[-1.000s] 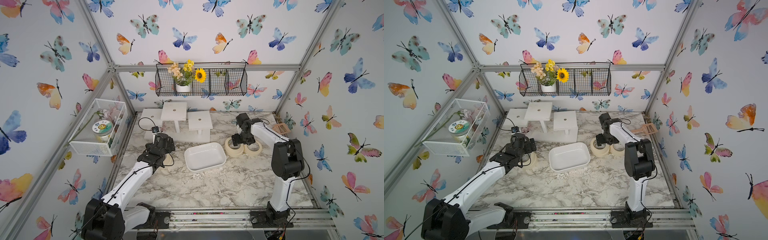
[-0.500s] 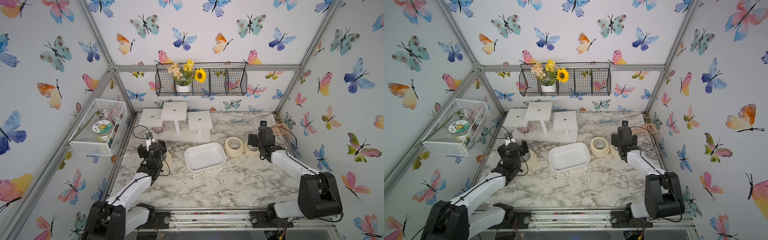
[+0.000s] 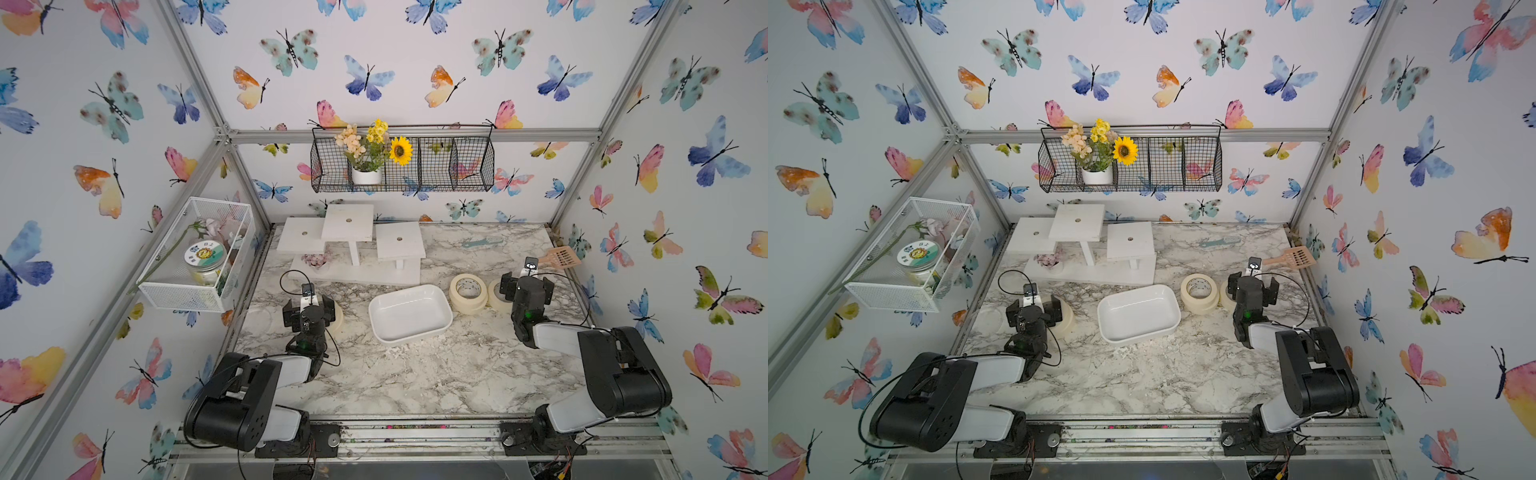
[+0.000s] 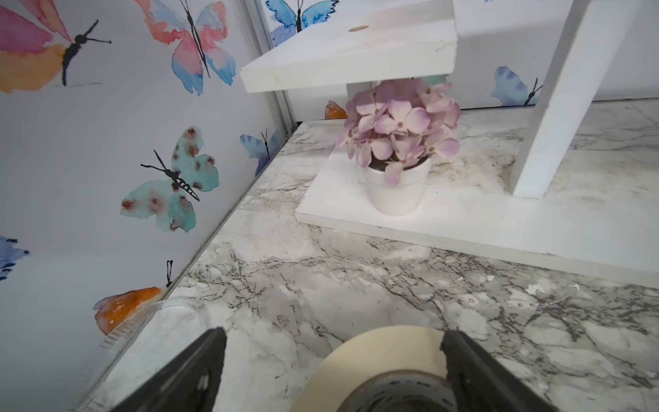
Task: Take out the art tape in the storage box
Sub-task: Reset both arms
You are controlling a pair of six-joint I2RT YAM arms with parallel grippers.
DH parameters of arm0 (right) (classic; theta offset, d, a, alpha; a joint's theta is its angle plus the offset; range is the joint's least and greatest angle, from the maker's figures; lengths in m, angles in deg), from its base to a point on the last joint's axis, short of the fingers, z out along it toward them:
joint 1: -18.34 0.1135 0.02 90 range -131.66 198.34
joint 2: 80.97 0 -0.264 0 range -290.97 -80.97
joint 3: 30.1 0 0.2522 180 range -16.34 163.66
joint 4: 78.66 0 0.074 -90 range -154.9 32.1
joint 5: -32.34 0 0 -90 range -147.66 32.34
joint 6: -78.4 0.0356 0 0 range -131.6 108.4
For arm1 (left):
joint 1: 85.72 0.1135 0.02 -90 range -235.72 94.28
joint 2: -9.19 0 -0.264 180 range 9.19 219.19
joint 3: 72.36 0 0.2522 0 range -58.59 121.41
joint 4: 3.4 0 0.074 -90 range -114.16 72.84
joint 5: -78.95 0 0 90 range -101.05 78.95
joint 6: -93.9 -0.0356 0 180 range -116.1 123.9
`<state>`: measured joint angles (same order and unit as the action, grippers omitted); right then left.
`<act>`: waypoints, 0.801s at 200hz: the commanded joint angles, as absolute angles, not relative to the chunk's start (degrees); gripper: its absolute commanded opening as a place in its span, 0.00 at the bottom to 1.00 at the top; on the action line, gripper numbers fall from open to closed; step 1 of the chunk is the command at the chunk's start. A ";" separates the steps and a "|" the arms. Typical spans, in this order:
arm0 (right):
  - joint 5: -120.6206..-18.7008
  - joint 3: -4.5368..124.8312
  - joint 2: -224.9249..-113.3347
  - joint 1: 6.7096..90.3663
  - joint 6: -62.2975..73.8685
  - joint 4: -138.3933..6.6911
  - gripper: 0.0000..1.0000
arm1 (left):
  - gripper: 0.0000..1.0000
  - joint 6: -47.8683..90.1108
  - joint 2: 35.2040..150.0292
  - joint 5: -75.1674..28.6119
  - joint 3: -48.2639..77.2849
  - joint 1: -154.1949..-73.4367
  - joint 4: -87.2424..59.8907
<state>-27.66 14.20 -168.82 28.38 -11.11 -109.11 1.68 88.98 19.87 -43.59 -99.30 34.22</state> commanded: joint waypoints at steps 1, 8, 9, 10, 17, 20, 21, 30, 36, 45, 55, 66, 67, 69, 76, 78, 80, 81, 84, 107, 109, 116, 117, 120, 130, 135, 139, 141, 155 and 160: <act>-29.54 13.36 -167.15 28.00 -12.18 -112.03 0.99 | 0.99 1.87 88.91 15.72 -42.82 -97.84 38.66; -30.35 12.92 -166.79 28.00 -12.46 -112.35 0.99 | 0.99 2.13 88.72 14.99 -42.96 -97.48 38.69; -30.35 12.88 -166.72 28.00 -12.65 -112.27 0.99 | 0.99 2.13 88.72 14.89 -42.96 -97.40 38.76; -30.51 12.81 -166.69 28.00 -12.70 -112.27 0.99 | 0.99 2.18 88.73 14.80 -43.00 -97.36 38.79; -31.65 12.30 -165.97 28.00 -12.92 -111.86 0.99 | 0.99 2.38 88.50 13.87 -43.41 -96.88 39.30; -31.99 12.04 -165.55 28.00 -12.81 -111.56 0.99 | 0.99 2.59 88.34 13.33 -43.61 -96.62 39.47; -32.04 11.96 -165.40 28.00 -12.77 -111.52 0.99 | 0.99 2.63 88.27 13.09 -43.68 -96.44 39.54; -32.61 10.56 -164.09 28.00 -12.70 -112.45 0.99 | 0.99 3.35 87.93 10.61 -44.65 -95.05 40.64; -32.64 9.41 -163.46 28.00 -12.82 -113.76 0.99 | 0.99 3.80 87.70 8.45 -45.24 -94.08 41.40; -32.97 8.28 -162.58 28.00 -12.90 -114.98 0.99 | 0.99 4.06 87.70 5.49 -45.86 -92.80 42.12; -33.36 7.85 -162.48 28.00 -13.34 -115.73 0.99 | 0.99 4.62 89.19 1.93 -47.14 -91.29 44.68; -34.20 8.31 -162.77 28.00 -13.85 -114.98 0.99 | 0.99 4.14 92.40 1.45 -49.40 -90.99 54.25; -34.29 8.37 -162.78 28.00 -13.91 -114.81 0.99 | 0.99 4.07 92.54 1.44 -49.51 -91.04 54.67; -34.42 8.53 -162.83 28.00 -14.07 -114.42 0.99 | 0.99 4.01 92.65 1.43 -49.67 -91.00 55.18; -34.96 9.08 -162.76 28.00 -14.41 -112.46 0.99 | 0.99 3.99 92.16 1.48 -49.45 -91.05 53.74; -35.07 9.08 -162.61 28.03 -14.37 -112.06 0.99 | 0.99 4.08 91.81 1.55 -49.28 -91.01 52.64; -35.36 9.06 -162.42 28.01 -14.12 -111.49 0.99 | 0.99 4.14 91.54 1.51 -49.10 -90.99 51.75; -35.48 9.02 -162.30 28.01 -14.00 -111.18 0.99 | 0.99 4.20 91.32 1.47 -48.93 -90.99 51.09; -35.92 8.87 -161.74 28.00 -13.45 -110.50 0.99 | 0.99 4.39 90.81 1.56 -48.40 -90.99 49.28; -37.94 4.00 -163.38 28.00 -10.63 -117.17 0.99 | 0.99 4.53 90.59 1.08 -47.95 -90.64 48.24; -38.40 3.40 -164.21 28.00 -10.94 -118.57 0.99 | 0.99 4.59 90.47 1.12 -47.85 -90.64 47.82; -39.40 0.61 -167.47 28.15 -11.97 -125.79 0.99 | 0.99 4.72 89.83 0.96 -47.39 -90.67 45.71; -39.57 0.09 -168.03 28.17 -11.97 -127.64 0.99 | 0.99 4.75 89.72 0.89 -47.32 -90.70 45.48; -40.12 -1.40 -169.63 28.18 -12.93 -133.37 0.99 | 0.99 4.80 89.64 0.83 -47.26 -90.65 45.27; -39.40 -3.36 -170.97 28.18 -12.80 -139.13 0.99 | 0.99 4.67 90.08 0.99 -47.53 -90.64 46.66; -39.14 -3.23 -168.81 28.11 -11.04 -133.72 0.99 | 0.99 4.69 89.86 0.93 -47.50 -90.70 46.15; -39.83 -3.48 -168.24 27.76 -9.72 -132.41 0.99 | 0.99 4.74 89.73 0.89 -47.36 -90.66 45.71; -40.24 -4.03 -168.90 27.70 -9.88 -134.42 0.99 | 0.99 4.70 89.77 0.90 -47.35 -90.67 45.69; -40.38 -5.56 -175.64 27.65 -13.75 -148.85 0.99 | 0.99 4.69 89.77 0.91 -47.43 -90.67 45.91; -40.74 -4.42 -173.47 27.65 -12.49 -142.47 0.99 | 0.99 4.69 89.77 0.90 -47.46 -90.69 45.89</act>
<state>-38.18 -5.05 -171.90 28.05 -12.29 -132.10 4.20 90.79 2.56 -47.87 -91.02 45.71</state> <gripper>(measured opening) 0.986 0.987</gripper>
